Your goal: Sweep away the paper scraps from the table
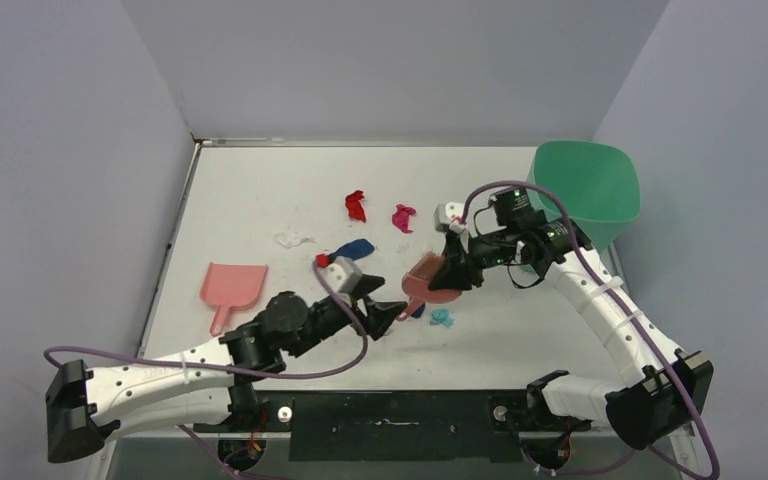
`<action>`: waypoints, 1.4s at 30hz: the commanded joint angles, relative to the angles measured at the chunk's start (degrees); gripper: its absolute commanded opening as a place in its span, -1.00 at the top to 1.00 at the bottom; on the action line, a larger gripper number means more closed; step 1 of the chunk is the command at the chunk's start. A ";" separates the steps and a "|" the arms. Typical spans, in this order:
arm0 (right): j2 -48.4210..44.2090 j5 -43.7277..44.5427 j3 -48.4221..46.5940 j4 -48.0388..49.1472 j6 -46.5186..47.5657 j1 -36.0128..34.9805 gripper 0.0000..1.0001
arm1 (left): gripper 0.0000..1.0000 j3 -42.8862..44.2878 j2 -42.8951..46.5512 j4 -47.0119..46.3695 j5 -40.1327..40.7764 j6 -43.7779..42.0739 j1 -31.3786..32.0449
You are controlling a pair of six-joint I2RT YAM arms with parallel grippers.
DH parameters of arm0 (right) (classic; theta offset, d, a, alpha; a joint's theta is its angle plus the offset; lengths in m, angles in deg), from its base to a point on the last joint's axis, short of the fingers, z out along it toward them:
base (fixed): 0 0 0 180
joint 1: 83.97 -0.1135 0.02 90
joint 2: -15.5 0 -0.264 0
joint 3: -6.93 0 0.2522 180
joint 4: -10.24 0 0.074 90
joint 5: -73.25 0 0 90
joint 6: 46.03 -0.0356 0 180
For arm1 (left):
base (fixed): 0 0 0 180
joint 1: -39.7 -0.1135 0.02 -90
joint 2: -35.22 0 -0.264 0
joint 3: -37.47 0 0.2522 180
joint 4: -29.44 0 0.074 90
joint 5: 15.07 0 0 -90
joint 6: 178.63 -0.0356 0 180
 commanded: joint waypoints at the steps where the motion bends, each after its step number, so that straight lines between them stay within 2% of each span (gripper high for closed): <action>1: -3.61 -12.01 3.49 25.32 -30.21 8.94 0.89 | -0.33 -16.83 10.76 -27.15 13.53 10.12 -0.15; 3: -4.89 -16.38 7.93 41.80 -48.42 11.15 0.89 | -0.38 -22.82 13.44 -36.33 17.91 13.63 -0.20; 6: -6.58 -14.25 13.53 61.94 -67.76 11.19 0.89 | -0.42 -28.46 12.83 -46.56 20.21 17.90 -0.39; 8: -7.08 -12.86 15.63 71.19 -76.46 11.23 0.89 | -0.42 -29.63 10.21 -50.99 19.74 19.05 -0.44; 12: -5.73 -11.55 16.60 82.29 -89.04 11.53 0.89 | -0.41 -30.65 3.82 -59.21 18.17 19.79 -0.40; 17: -5.31 -11.49 17.56 84.80 -91.12 11.93 0.89 | -0.22 -28.64 -1.54 -64.51 14.12 19.69 -0.97; 26: -6.53 -11.86 19.49 84.24 -90.47 12.17 0.89 | -0.21 -25.49 -3.47 -67.33 8.85 23.05 -5.83; 34: -7.07 -11.68 20.27 82.99 -89.09 12.18 0.89 | 0.12 -23.54 -6.34 -67.86 3.91 26.23 -8.45; 42: -7.09 -11.66 20.37 80.51 -86.97 12.18 0.89 | 0.35 -22.24 -7.93 -68.68 1.84 26.42 -8.99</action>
